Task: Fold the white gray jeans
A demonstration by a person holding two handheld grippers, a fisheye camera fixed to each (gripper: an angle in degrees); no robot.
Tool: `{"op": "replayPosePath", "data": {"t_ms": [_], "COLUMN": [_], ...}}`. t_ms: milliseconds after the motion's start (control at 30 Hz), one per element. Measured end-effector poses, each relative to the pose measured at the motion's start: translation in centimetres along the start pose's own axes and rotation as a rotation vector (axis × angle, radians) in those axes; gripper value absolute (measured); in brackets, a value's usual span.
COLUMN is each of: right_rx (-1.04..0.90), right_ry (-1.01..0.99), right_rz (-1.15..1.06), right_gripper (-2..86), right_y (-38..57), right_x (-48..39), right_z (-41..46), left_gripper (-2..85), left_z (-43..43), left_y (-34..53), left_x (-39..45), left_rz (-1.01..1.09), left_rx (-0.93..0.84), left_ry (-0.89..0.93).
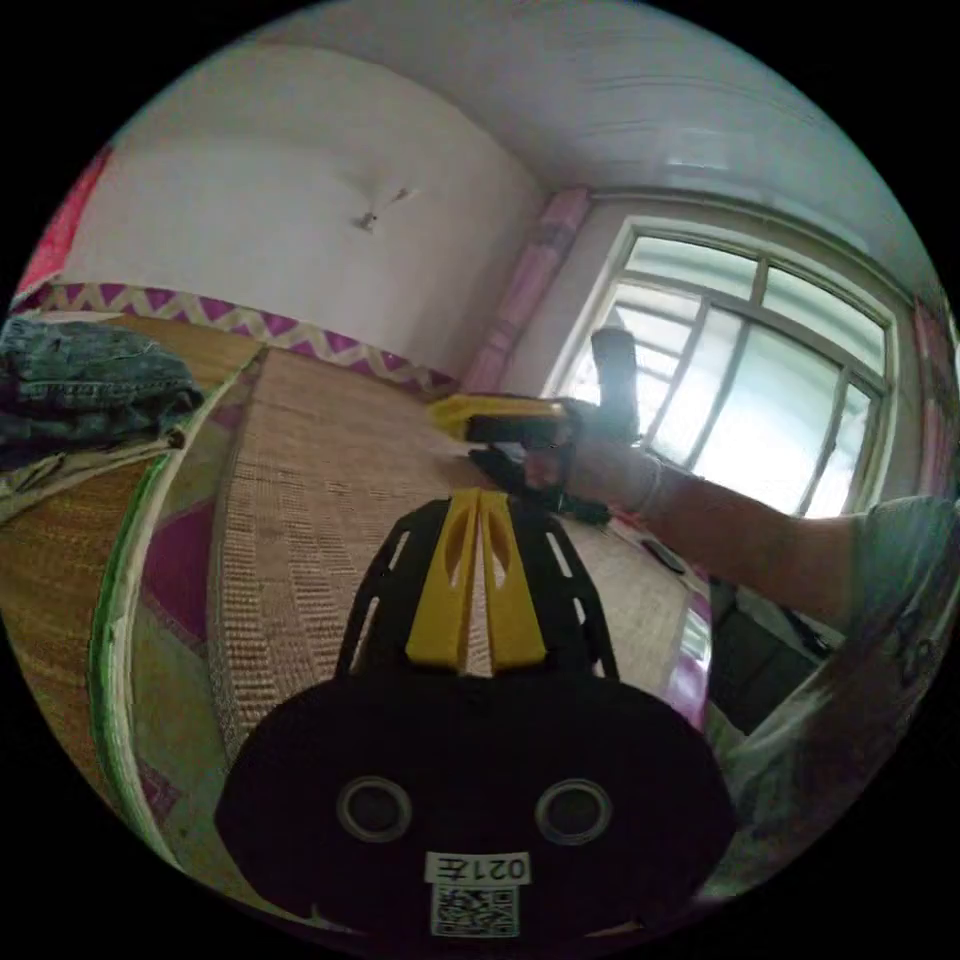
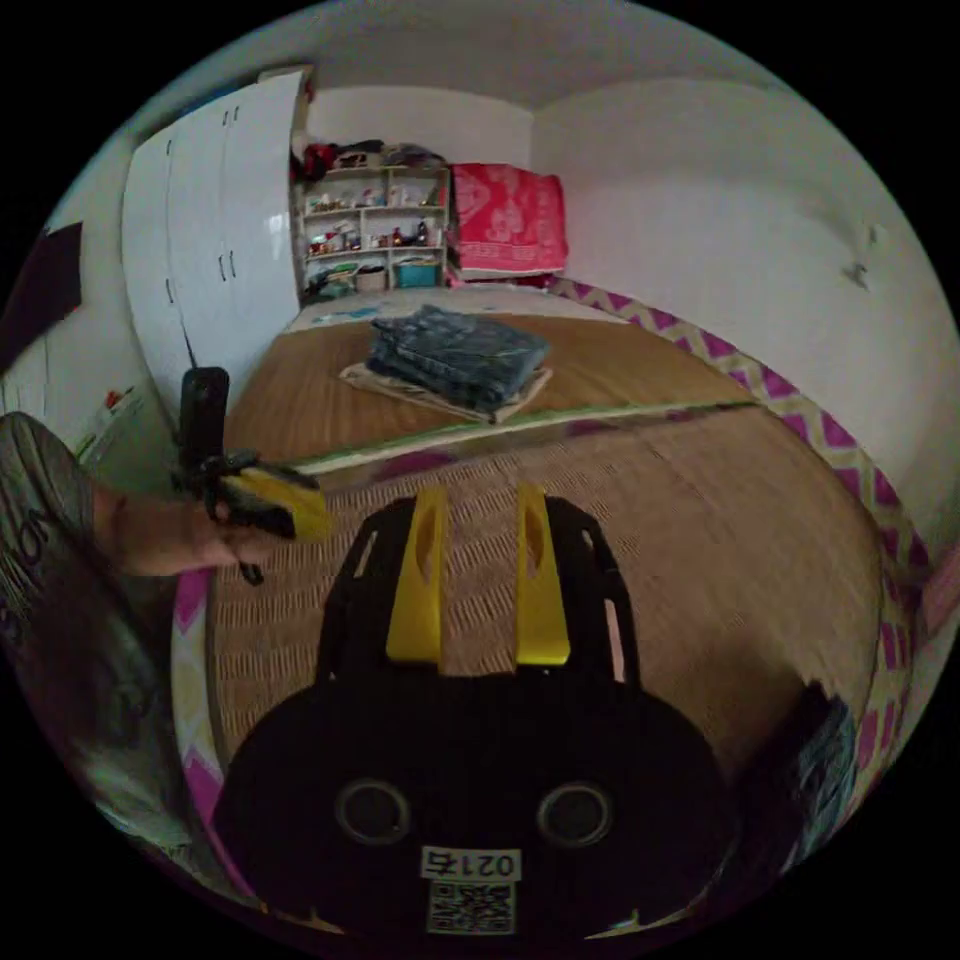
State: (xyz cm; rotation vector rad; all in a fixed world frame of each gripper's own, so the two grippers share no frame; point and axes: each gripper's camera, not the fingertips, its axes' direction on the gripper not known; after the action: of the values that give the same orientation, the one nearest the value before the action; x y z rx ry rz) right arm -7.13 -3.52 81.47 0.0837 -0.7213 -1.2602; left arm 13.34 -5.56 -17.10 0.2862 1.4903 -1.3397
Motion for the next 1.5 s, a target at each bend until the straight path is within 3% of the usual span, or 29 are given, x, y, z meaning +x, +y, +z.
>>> {"op": "replayPosePath", "data": {"t_ms": [133,200,433,633,800,1133,1300,1500], "right_rx": [-0.029,-0.049,-0.081,-0.155,-0.101,-0.074,0.019,0.079], "right_ry": [0.050,0.047,0.092,0.132,0.261,0.098,0.042,0.210], "right_rz": [-0.198,-0.303,-0.542,-0.676,-0.717,-0.297,-0.016,-0.052], "right_gripper": [11.1,11.8,13.7,15.5,10.5,7.0,6.6,6.4], "right_y": [-6.6,-10.8,-19.1,-21.5,-20.3,-26.9,-29.9,-27.2], "right_x": [-6.7,-10.8,-22.1,-28.7,-31.9,-27.7,-17.5,-14.1], "right_z": [9.2,15.2,30.1,40.0,43.4,37.7,25.3,6.6], "left_gripper": [-0.6,0.3,4.8,-0.4,-0.9,-0.9,-1.0,-1.0], "left_z": [-1.5,-1.9,-3.6,-9.1,-13.3,-14.5,-13.7,-12.6], "left_y": [-0.4,-0.6,-1.6,-1.9,-1.6,-1.7,-1.9,-2.1], "left_x": [1.5,2.8,1.5,-2.7,-4.6,-6.2,-5.1,-3.7], "left_rz": [0.056,0.089,0.015,-0.245,-0.402,-0.476,-0.421,-0.369], "left_rx": [-0.046,-0.075,-0.128,0.009,0.136,0.075,0.022,-0.020], "left_ry": [-0.246,-0.476,-0.505,-0.628,-0.656,-0.613,-0.625,-0.646]}}
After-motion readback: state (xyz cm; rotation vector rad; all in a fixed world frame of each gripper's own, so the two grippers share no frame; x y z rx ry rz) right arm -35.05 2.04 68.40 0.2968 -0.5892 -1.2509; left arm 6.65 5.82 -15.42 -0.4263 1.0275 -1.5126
